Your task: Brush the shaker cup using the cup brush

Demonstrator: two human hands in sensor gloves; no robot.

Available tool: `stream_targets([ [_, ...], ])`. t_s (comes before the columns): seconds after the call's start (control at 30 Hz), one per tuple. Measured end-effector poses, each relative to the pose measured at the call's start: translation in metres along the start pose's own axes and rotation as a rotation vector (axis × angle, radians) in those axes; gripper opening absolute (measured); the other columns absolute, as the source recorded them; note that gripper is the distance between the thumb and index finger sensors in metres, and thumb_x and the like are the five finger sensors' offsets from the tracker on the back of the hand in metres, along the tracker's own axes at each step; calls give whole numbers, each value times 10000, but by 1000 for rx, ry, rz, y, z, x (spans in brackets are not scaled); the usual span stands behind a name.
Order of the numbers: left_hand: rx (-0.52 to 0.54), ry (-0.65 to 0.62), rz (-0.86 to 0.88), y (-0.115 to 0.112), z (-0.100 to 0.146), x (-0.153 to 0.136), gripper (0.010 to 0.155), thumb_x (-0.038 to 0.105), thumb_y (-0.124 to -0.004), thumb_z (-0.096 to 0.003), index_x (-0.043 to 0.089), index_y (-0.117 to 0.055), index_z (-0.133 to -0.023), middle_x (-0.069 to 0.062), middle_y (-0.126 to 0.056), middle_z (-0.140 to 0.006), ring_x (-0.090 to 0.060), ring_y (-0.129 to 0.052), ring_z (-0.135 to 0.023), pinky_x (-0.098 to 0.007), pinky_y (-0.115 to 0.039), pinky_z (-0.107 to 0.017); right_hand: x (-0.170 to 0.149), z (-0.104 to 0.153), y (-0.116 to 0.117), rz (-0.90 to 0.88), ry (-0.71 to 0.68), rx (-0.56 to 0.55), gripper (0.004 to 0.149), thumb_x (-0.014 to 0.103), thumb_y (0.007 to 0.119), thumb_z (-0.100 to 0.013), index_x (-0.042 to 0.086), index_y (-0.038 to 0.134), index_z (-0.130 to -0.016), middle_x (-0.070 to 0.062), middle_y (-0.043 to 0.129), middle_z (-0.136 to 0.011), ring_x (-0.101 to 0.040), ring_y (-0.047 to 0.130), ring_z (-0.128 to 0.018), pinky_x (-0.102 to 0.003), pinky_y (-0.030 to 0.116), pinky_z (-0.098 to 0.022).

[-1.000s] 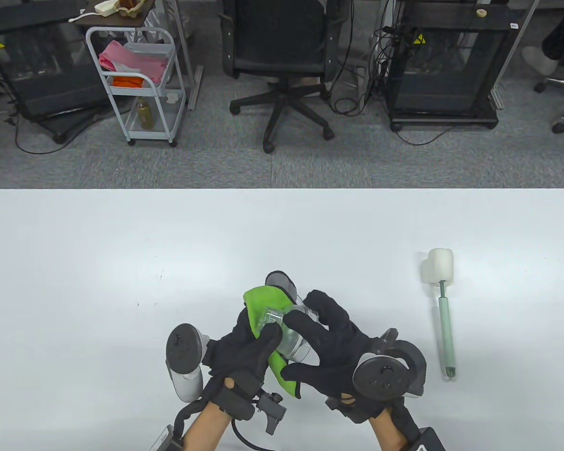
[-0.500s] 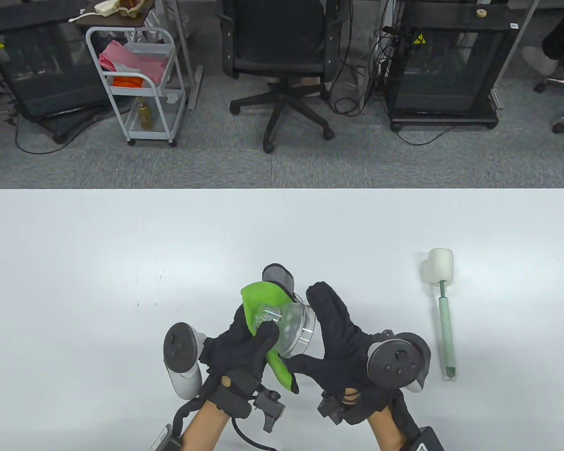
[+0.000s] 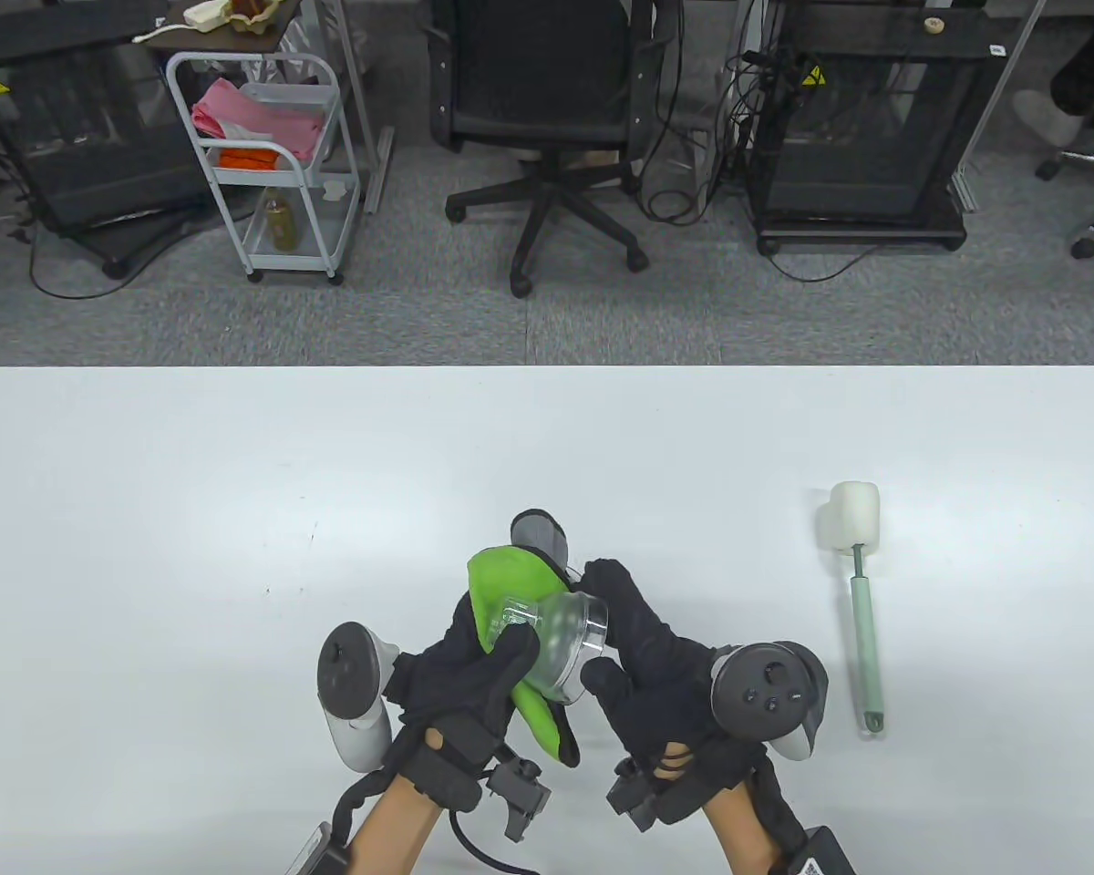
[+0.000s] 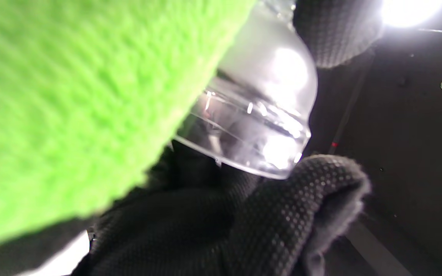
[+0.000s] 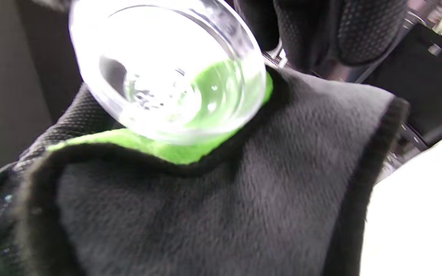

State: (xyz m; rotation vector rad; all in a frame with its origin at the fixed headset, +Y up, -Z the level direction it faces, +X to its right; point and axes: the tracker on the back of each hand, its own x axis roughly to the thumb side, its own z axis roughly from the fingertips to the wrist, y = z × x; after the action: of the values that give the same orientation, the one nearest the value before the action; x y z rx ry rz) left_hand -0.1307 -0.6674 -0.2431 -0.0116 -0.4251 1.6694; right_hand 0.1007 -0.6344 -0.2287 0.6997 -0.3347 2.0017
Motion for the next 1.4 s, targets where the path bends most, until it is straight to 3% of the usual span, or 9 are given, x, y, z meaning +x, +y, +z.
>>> stream_targets([
  [0.13,11,23,22,2,0,-4,750,521,-748,-471,113,-472,-1037,-177,-609,-1100,-476,-744,-998,-580,-712,-631,13,-1,5,206,-124,85,1002,581,876,-369,300,199,-1053,-152,311,-1095,-427,596,-949,-551,691,-635],
  [0.43,-71,0,6,-3,-2,-3,766,511,-762,-469,123,-443,-1047,-175,-574,-1118,-487,-690,-1018,-600,-673,-641,-11,-2,2,-125,70,39,787,596,537,-428,162,380,-1066,-315,671,-973,-460,884,-740,-541,806,-521],
  [0.53,-35,8,18,-3,-2,-4,751,513,-755,-467,118,-469,-1038,-176,-595,-1109,-482,-718,-1009,-594,-691,-635,-8,-2,-1,-69,37,21,778,620,559,-431,222,378,-1075,-259,603,-1040,-494,780,-845,-581,765,-558],
  [0.67,-8,10,13,0,-1,-4,752,520,-742,-468,114,-466,-1037,-177,-599,-1107,-477,-730,-1006,-586,-702,-635,8,-2,0,111,-125,99,939,590,858,-382,321,267,-1060,-182,307,-1103,-471,552,-970,-611,647,-640],
  [0.8,-14,20,33,2,-1,-7,759,523,-741,-466,118,-448,-1038,-173,-587,-1108,-476,-719,-1008,-587,-694,-634,9,-3,5,87,-93,44,955,535,829,-383,102,291,-1042,-292,480,-1038,-498,713,-890,-576,740,-595],
  [1.0,-83,-9,-16,0,-3,-5,770,511,-751,-465,123,-423,-1043,-174,-547,-1125,-483,-664,-1029,-595,-664,-647,-14,-2,6,-173,87,75,848,595,560,-428,63,345,-1052,-353,633,-981,-504,839,-801,-604,760,-542],
  [1.1,-73,-5,49,-2,-2,-6,766,506,-750,-462,115,-437,-1041,-185,-560,-1119,-490,-684,-1020,-600,-671,-643,-9,-1,2,-102,47,59,889,637,565,-426,109,234,-1059,-295,555,-1038,-497,757,-873,-612,739,-569],
  [1.2,-54,-12,1,-1,-1,-3,763,518,-735,-465,115,-439,-1041,-180,-569,-1118,-479,-704,-1018,-590,-690,-640,1,-2,-4,-56,-63,85,1044,632,785,-397,248,54,-1036,-232,251,-1087,-499,496,-976,-658,601,-637],
  [1.4,-51,3,19,-3,1,-4,762,524,-714,-471,113,-427,-1045,-186,-555,-1121,-490,-683,-1019,-602,-672,-637,3,-3,-1,-28,-37,78,905,575,796,-413,202,281,-1056,-317,493,-1020,-499,716,-871,-569,746,-583],
])
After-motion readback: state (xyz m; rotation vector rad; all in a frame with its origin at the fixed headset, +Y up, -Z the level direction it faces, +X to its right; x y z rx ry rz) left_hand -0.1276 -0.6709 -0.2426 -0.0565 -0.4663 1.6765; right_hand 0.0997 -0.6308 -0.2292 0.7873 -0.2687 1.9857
